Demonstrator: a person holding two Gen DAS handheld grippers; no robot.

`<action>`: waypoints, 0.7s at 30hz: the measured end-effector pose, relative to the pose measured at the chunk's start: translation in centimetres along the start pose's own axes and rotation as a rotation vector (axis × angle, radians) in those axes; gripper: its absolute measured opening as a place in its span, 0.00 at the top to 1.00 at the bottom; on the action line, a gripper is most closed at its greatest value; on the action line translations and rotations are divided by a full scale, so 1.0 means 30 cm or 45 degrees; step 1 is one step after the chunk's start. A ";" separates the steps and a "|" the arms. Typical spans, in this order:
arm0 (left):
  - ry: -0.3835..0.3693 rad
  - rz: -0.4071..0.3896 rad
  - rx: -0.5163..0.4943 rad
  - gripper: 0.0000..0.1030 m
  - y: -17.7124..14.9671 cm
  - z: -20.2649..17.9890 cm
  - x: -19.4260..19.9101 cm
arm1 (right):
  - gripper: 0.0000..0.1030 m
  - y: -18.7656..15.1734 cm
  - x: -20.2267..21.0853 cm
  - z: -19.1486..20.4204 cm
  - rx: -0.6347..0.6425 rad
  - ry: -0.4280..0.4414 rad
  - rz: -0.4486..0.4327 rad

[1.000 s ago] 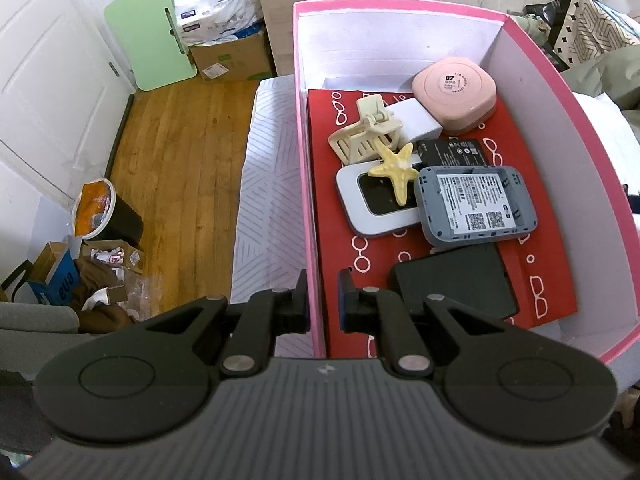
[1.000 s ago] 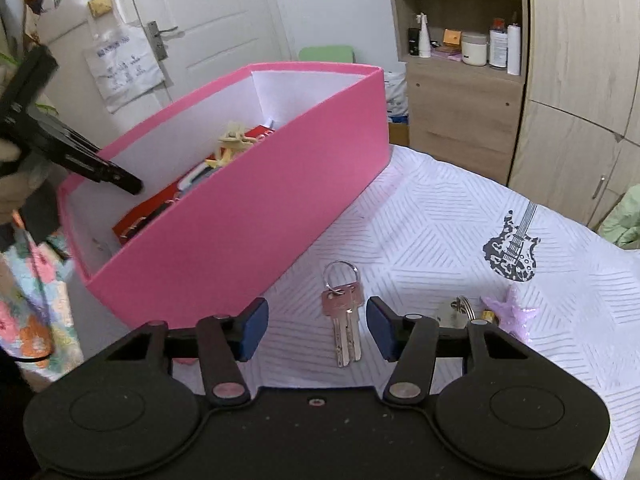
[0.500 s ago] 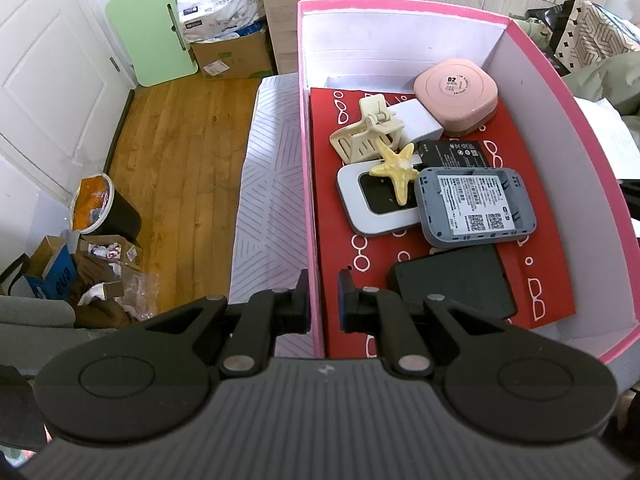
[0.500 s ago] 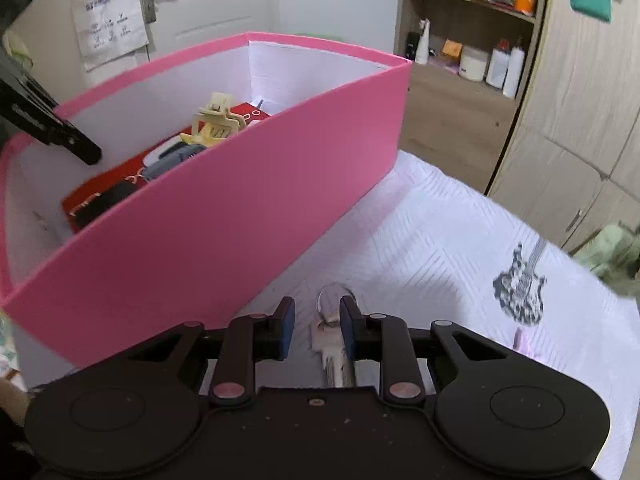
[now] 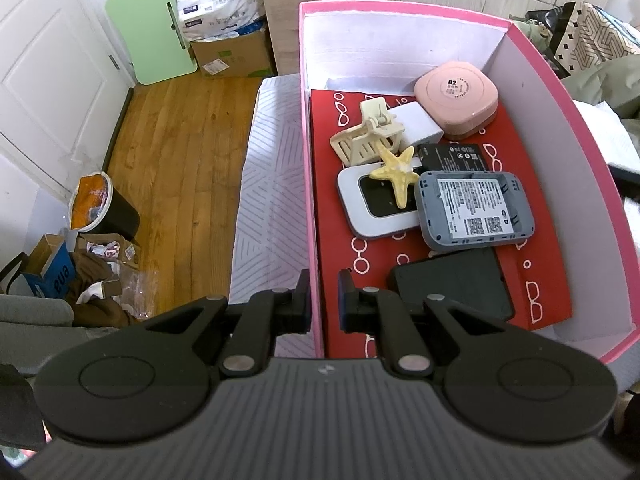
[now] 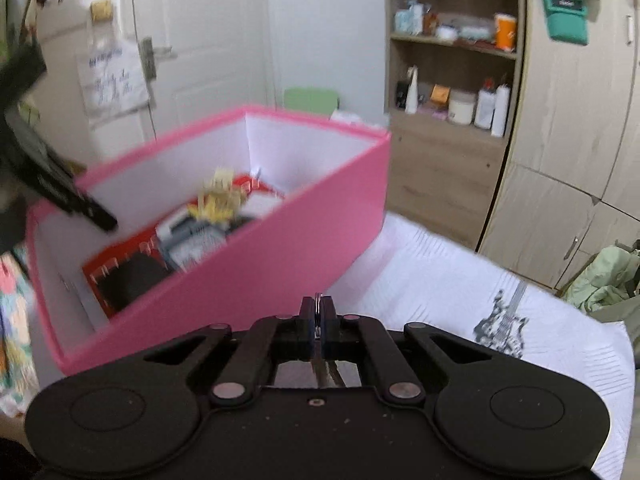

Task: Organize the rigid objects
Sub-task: 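Carry the keys into the box and release them beside the phone back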

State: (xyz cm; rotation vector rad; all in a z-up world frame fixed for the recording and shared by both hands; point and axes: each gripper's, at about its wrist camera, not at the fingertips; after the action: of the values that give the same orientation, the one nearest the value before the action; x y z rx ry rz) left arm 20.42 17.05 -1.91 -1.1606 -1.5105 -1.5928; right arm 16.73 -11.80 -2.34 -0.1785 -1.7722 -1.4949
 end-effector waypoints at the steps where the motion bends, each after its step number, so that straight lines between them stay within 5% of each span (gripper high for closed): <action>1: -0.001 -0.002 0.004 0.91 -0.001 0.001 0.001 | 0.96 0.011 0.018 -0.001 -0.004 -0.007 -0.022; 7: -0.002 -0.010 0.008 0.91 -0.006 0.003 0.006 | 0.96 0.116 0.127 0.017 0.009 0.015 -0.163; 13: -0.020 -0.015 0.017 0.91 0.002 0.019 0.006 | 0.96 0.201 0.203 0.070 0.046 0.179 -0.240; 21: -0.021 -0.021 0.014 0.91 0.003 0.019 0.002 | 0.96 0.201 0.125 0.146 0.052 0.414 -0.092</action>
State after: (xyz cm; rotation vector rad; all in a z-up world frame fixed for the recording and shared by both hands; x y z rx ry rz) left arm 20.58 17.62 -1.85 -1.1603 -1.5414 -1.5878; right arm 15.55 -7.55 4.73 0.1440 -1.5584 -1.4441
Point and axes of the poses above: each gripper's, at about its wrist camera, not at the fingertips, and x roughly against the way its jaws point, z to its left, y to its top, and after that the axes turned 5 degrees about -y, right-handed
